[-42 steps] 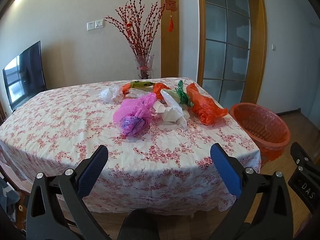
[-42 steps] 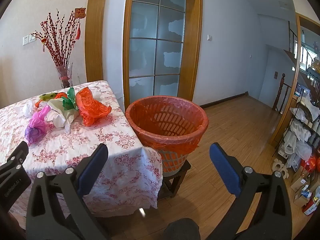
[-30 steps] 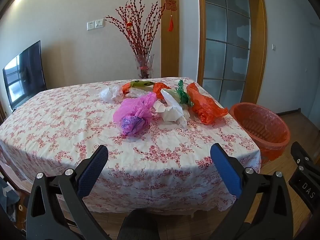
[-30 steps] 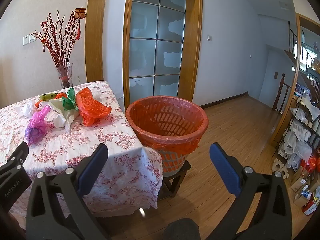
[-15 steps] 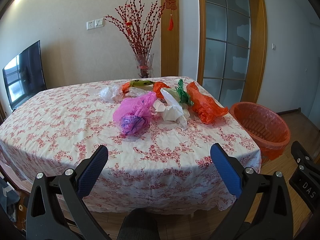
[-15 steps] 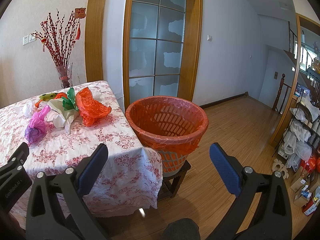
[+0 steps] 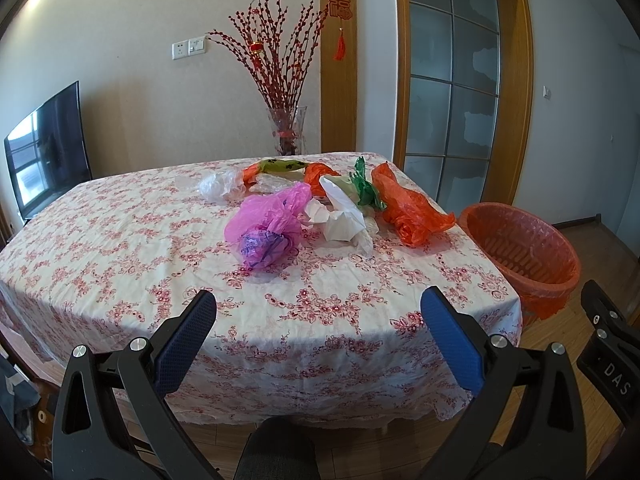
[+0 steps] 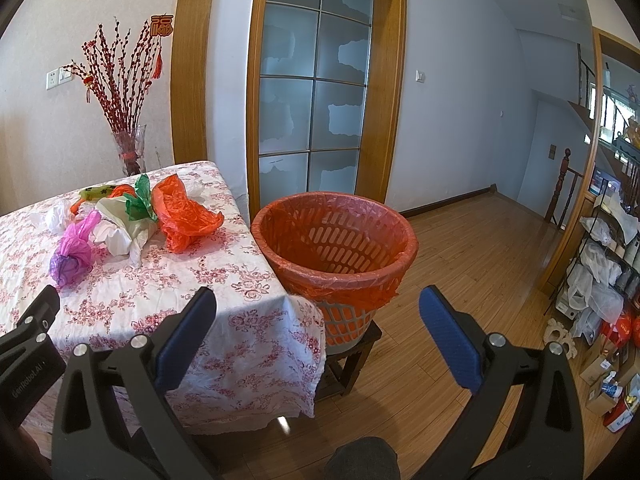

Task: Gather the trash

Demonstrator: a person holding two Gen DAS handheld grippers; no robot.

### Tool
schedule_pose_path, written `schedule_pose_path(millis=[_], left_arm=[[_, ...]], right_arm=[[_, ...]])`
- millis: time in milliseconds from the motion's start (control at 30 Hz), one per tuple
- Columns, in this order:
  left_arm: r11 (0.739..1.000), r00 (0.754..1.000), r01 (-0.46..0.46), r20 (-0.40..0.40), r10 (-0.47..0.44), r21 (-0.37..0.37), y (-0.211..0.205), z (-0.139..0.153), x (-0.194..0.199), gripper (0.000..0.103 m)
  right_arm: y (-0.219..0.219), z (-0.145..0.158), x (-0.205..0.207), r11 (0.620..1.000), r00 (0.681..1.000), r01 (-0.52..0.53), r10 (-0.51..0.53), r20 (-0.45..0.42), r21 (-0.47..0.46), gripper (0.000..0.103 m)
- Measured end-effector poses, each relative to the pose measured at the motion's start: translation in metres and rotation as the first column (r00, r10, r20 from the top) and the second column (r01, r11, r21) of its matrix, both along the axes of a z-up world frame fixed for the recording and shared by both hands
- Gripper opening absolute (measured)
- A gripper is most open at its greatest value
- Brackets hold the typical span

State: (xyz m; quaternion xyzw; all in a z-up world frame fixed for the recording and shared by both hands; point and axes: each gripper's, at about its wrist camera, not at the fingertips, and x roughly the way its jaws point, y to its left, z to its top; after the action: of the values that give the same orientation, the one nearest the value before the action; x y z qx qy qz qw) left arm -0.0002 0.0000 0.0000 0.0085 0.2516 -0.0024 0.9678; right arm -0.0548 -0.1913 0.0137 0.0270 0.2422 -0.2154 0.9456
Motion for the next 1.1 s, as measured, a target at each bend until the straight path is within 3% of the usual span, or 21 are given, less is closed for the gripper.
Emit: schedule_pose_path(millis=[1100], left_arm=[[1.000, 1.000, 0.001, -0.004, -0.001, 0.001, 0.0003, 0.0002, -0.0008, 0.101]], right_arm=[[-0.0006, -0.0010, -0.0009, 1.000, 1.000, 0.002, -0.002, -0.002, 0.001, 0.099]])
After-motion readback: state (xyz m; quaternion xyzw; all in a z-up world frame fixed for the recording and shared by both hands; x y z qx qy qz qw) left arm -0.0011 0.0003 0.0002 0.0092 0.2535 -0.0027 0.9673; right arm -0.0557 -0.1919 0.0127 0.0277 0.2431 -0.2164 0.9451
